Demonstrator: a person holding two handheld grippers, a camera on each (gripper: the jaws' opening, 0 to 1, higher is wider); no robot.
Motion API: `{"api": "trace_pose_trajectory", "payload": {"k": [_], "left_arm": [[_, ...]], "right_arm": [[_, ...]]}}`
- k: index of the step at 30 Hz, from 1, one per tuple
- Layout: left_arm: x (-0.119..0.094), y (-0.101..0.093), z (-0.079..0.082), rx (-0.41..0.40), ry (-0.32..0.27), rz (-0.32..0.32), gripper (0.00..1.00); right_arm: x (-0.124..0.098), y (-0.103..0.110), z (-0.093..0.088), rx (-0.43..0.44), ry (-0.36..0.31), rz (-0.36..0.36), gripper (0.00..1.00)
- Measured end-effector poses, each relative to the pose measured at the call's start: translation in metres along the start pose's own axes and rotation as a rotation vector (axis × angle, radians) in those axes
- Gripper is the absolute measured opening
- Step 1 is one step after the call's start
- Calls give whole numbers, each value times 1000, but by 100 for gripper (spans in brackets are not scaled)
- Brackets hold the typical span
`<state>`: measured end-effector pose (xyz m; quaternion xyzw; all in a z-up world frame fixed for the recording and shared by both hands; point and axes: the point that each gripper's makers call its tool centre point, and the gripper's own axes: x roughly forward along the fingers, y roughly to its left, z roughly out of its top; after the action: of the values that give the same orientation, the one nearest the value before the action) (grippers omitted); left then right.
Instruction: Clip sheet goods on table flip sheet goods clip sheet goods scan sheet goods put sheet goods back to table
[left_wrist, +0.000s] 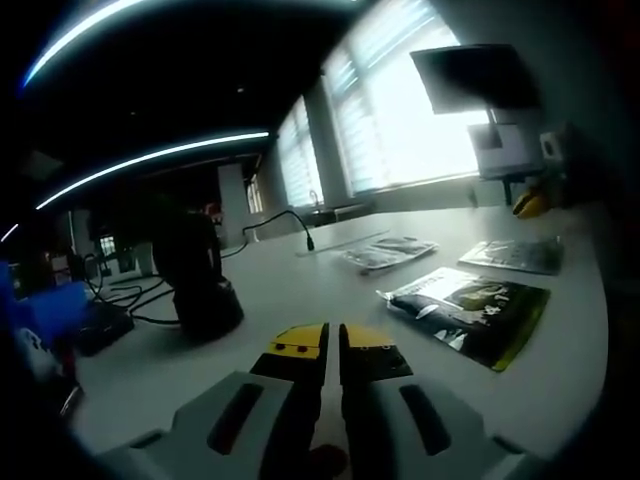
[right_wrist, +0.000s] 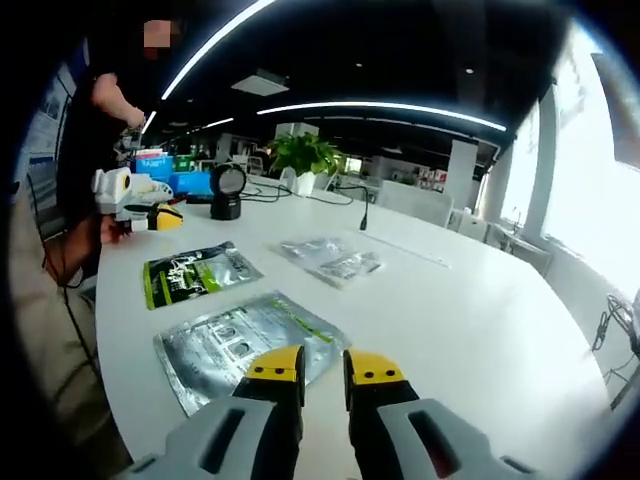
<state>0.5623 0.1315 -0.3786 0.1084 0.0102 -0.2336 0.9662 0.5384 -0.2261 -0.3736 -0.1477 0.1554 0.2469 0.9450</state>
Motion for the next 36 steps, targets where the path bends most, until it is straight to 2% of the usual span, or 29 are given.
{"api": "trace_pose_trajectory", "payload": {"k": [6, 12, 19, 28, 36], "left_arm": [[0, -1, 0, 3, 2, -1, 0], [0, 0, 0, -3, -2, 1, 0], [-1, -1, 0, -5, -2, 0, 0], [-1, 0, 1, -3, -3, 2, 0], [-1, -1, 1, -7, -3, -2, 0]], "right_arm": [[11, 0, 6, -27, 37, 15, 14], [23, 6, 3, -46, 85, 44, 17], [41, 0, -7, -36, 166, 33, 19], [51, -4, -6, -8, 181, 40, 20], [57, 4, -8, -13, 221, 76, 21]]}}
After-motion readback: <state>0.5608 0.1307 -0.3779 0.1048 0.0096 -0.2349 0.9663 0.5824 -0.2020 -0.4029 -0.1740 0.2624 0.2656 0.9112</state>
